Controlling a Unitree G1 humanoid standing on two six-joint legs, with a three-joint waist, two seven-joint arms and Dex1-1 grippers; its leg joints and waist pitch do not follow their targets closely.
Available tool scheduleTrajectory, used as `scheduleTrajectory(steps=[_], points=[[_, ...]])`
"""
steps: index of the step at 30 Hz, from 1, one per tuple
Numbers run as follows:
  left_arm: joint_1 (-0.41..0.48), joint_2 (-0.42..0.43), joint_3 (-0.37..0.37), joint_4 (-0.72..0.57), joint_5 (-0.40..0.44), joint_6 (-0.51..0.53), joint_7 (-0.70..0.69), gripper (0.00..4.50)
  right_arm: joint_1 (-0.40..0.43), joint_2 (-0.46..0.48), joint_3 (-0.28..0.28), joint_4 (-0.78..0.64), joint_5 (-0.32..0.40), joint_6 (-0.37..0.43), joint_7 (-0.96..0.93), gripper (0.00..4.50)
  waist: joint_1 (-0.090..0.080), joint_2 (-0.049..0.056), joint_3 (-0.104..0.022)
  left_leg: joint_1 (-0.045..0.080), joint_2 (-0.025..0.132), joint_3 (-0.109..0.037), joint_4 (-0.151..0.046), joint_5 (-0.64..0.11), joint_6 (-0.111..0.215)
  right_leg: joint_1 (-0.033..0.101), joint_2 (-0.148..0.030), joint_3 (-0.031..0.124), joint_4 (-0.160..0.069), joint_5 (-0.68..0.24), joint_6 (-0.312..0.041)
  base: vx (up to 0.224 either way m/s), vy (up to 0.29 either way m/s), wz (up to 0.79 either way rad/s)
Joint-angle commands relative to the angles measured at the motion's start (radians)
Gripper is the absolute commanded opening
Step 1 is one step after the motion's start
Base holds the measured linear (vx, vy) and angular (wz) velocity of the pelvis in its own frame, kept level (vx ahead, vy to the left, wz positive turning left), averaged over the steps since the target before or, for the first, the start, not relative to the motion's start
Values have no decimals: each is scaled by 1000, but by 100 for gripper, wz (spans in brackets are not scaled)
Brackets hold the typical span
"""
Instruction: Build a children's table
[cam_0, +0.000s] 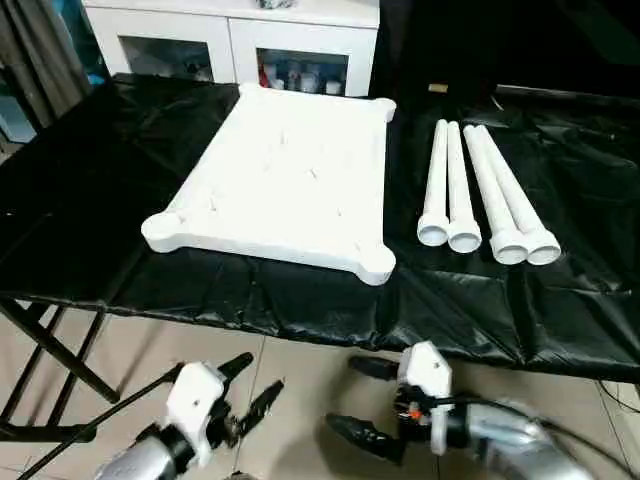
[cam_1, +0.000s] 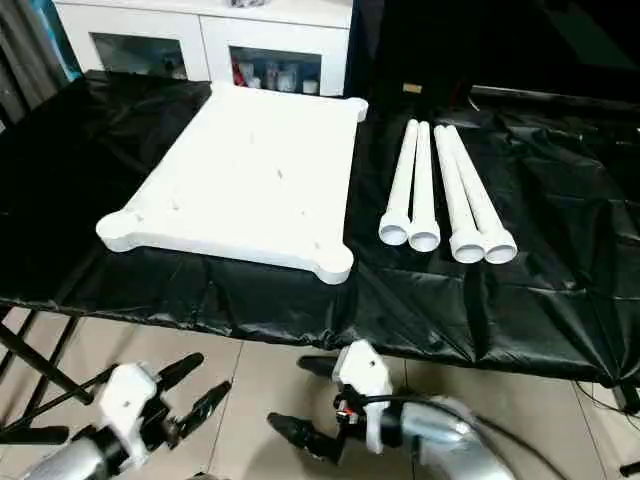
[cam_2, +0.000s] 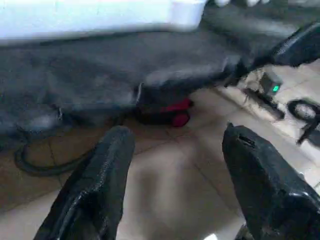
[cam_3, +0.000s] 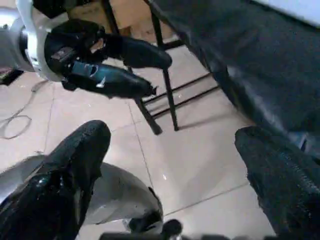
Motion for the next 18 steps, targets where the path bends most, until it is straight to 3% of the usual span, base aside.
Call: scheduleTrajectory(steps=[1,2,3,4,5,6,8,10,13,16,18], points=[[-14,1,41,-92,-33,56,31,322,-19,-4,-52,-76,68,73,-15,450,3,7,-30,11,72,-36,-88,-427,4,13,-53,56,-79,-346,-129,0,0,0],[-42,2,76,-140,-53,98,64,322,-45,3,-95,-104,107,121,-51,450,6,-5,-32,10,71,-37,-86,-406,5,16,-53,55,-75,-326,-136,0,0,0],[-60,2,90,-154,-55,115,78,322,-58,9,-115,-110,116,136,-72,450,6,-2,-32,10,70,-36,-86,-400,4,16,-53,55,-72,-322,-139,0,0,0],[-120,2,131,-184,-61,153,121,322,-100,28,-172,-123,140,181,-138,450,6,-2,-33,15,68,-34,-83,-384,-1,14,-50,54,-72,-318,-140,0,0,0],[-120,2,131,-184,-61,153,121,322,-100,28,-172,-123,140,181,-138,450,7,-2,-35,17,64,-34,-81,-363,-8,13,-49,53,-70,-308,-143,0,0,0],[-164,-2,156,-194,-72,182,150,322,-126,42,-207,-132,151,209,-186,450,7,-2,-35,16,63,-34,-81,-359,-11,14,-49,51,-70,-307,-140,0,0,0],[-229,-2,178,-180,-65,219,184,322,-162,65,-243,-136,148,233,-249,450,10,-5,-38,13,60,-33,-80,-324,-21,18,-48,51,-63,-274,-128,0,0,0],[-341,-5,205,-119,-42,243,245,322,-231,118,-288,-118,82,254,-400,450,8,-6,-45,18,54,-33,-75,-310,-36,16,-44,49,-59,-254,-125,0,0,0],[-418,-14,213,-70,-26,246,284,322,-279,155,-308,-77,18,257,-510,450,14,-11,-50,14,53,-32,-71,-251,-51,21,-47,48,-50,-192,-120,0,0,0],[-531,-35,207,-22,25,349,366,322,-320,177,-316,-16,-12,288,-596,450,16,-6,-53,17,48,-28,-65,-228,-56,20,-43,49,-42,-141,-134,0,0,0],[-531,-35,207,-22,25,349,366,322,-320,177,-316,-16,-12,288,-596,450,23,-9,-58,13,47,-29,-59,-189,-47,27,-47,49,-36,-95,-139,0,0,0]])
